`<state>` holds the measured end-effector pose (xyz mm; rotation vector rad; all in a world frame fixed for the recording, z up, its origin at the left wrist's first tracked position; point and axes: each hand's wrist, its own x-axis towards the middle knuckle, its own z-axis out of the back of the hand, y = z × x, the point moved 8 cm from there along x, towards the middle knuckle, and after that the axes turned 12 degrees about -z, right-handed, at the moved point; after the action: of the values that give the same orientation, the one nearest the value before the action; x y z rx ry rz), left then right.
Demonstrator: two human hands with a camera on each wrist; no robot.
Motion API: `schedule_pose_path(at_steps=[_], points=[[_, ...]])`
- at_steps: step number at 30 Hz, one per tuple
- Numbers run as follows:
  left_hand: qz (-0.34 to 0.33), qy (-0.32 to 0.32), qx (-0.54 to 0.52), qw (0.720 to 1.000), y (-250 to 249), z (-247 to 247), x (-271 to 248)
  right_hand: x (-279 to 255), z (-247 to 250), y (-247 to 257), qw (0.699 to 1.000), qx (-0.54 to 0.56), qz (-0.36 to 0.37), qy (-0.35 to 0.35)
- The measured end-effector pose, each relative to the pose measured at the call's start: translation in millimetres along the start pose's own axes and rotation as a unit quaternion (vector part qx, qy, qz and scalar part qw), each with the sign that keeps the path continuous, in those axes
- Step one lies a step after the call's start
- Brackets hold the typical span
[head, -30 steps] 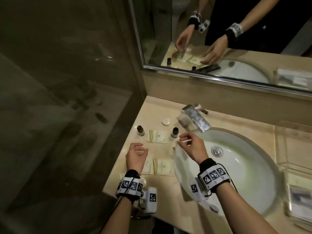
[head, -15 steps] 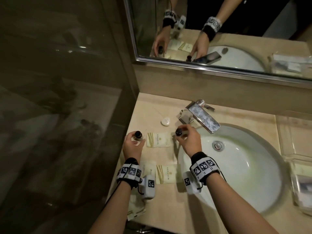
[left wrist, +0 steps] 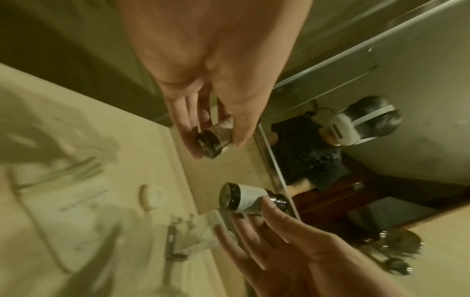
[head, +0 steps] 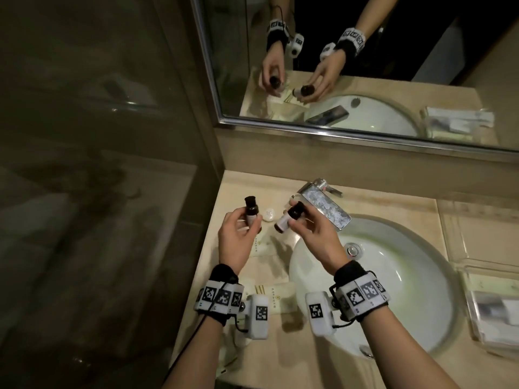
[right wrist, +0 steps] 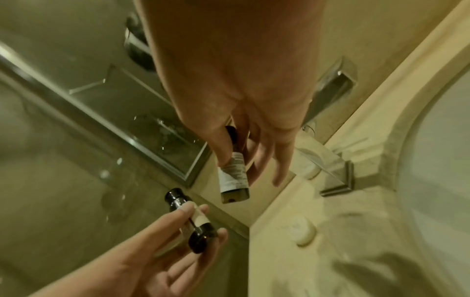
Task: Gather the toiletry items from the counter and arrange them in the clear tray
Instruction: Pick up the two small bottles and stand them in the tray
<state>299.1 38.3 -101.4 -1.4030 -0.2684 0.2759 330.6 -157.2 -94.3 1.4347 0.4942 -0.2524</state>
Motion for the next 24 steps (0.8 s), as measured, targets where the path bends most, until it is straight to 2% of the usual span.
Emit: schedule_pose_path(at_steps=[3, 8, 17, 24], points=[[0.010, 0.039, -0.064, 0.997, -27.1, -30.9, -4.4, -15.6, 17.4, 16.0, 0.994, 0.105, -0.011, 0.039], [-0.005, 0.090, -0.091, 0.992, -65.6, -84.8, -17.2, -46.6, 64.9, 38.0, 0.981, 0.178, 0.005, 0.073], [-0.018, 0.192, -0.103, 0.976, -111.5, -215.9, -72.3, -95.3, 205.4, 11.2, 0.969, 0.245, 0.004, -0.036], [0.053, 0.234, -0.140, 0.961, -108.0, -330.3, -128.3, -125.4, 319.1, -29.6, 0.966, 0.251, -0.024, -0.053]])
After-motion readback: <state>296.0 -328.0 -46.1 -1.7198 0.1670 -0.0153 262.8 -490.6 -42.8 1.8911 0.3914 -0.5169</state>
